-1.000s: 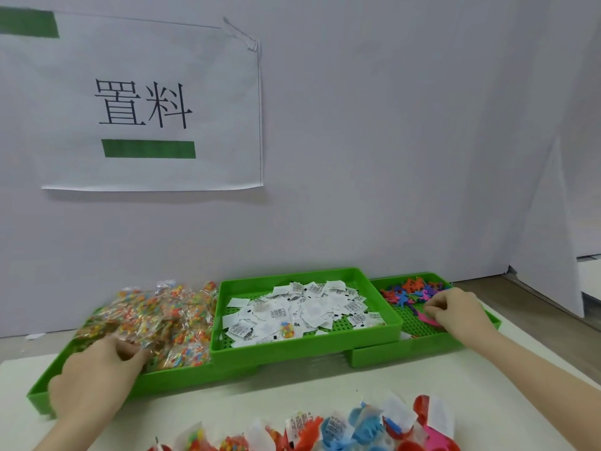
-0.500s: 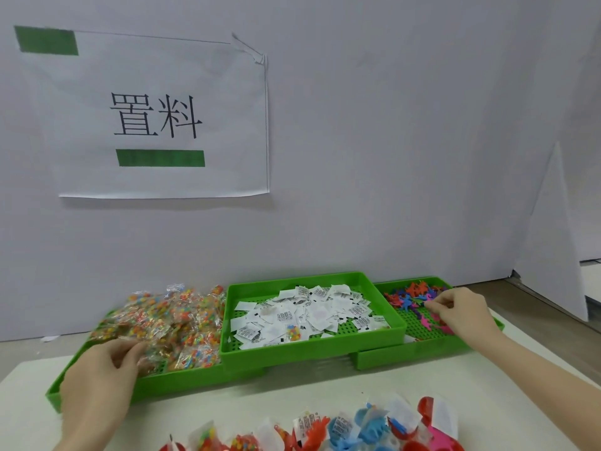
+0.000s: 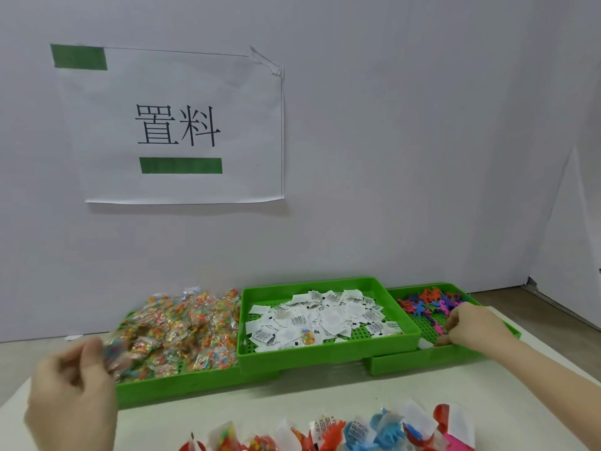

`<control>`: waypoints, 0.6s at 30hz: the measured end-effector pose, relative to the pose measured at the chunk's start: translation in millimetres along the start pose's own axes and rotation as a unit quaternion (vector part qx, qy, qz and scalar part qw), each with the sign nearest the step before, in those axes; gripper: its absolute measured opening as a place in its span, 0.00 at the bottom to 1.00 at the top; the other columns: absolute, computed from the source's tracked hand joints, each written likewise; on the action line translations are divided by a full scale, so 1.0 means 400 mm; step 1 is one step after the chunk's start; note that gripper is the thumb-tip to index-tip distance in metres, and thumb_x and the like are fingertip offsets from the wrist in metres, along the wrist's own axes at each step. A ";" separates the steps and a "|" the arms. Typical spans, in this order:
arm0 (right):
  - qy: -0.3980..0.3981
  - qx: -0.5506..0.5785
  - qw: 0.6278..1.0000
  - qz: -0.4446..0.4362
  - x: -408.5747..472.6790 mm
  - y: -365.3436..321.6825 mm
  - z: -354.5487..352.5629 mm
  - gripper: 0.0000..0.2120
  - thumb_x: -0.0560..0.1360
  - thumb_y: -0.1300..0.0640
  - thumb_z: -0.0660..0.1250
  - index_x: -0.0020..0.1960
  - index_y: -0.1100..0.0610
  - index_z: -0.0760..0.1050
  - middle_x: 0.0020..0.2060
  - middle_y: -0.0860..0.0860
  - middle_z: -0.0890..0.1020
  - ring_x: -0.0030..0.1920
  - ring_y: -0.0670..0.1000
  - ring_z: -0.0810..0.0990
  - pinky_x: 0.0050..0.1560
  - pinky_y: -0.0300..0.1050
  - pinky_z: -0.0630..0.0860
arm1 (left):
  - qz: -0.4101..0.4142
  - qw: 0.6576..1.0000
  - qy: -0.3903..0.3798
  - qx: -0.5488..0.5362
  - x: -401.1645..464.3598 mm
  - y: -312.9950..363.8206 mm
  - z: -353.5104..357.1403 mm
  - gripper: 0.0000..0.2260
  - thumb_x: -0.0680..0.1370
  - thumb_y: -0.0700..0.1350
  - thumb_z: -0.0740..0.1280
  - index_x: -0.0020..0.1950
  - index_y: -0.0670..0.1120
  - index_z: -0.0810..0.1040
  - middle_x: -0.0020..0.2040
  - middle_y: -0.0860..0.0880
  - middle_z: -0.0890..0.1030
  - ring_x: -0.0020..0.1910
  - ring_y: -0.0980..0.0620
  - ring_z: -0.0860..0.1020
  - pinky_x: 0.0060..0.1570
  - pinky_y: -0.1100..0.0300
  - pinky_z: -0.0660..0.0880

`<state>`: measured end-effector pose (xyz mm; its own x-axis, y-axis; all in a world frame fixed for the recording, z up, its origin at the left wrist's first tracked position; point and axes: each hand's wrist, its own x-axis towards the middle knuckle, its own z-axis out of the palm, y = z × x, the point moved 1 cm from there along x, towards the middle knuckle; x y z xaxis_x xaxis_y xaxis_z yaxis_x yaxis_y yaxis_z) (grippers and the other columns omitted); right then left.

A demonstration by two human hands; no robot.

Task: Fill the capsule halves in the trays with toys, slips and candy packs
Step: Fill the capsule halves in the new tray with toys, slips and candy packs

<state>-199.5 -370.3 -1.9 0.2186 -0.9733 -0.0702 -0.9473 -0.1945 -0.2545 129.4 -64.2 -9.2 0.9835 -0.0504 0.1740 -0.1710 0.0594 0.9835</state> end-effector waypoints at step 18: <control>0.151 0.129 0.973 -0.115 -0.023 -0.096 -0.010 0.13 0.74 0.67 0.56 0.51 0.59 0.77 0.48 0.56 0.80 0.42 0.52 0.73 0.44 0.43 0.67 | 0.013 0.975 -0.213 -0.071 -0.118 0.099 -0.074 0.11 0.80 0.38 0.55 0.43 0.45 0.75 0.21 0.46 0.75 0.14 0.59 0.63 0.17 0.74 0.59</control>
<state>-165.9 -354.3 12.3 0.3019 -0.9070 0.2935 -0.7833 -0.4115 -0.4659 77.9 -29.9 20.0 0.8603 -0.4538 0.2324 -0.1550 0.2015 0.9672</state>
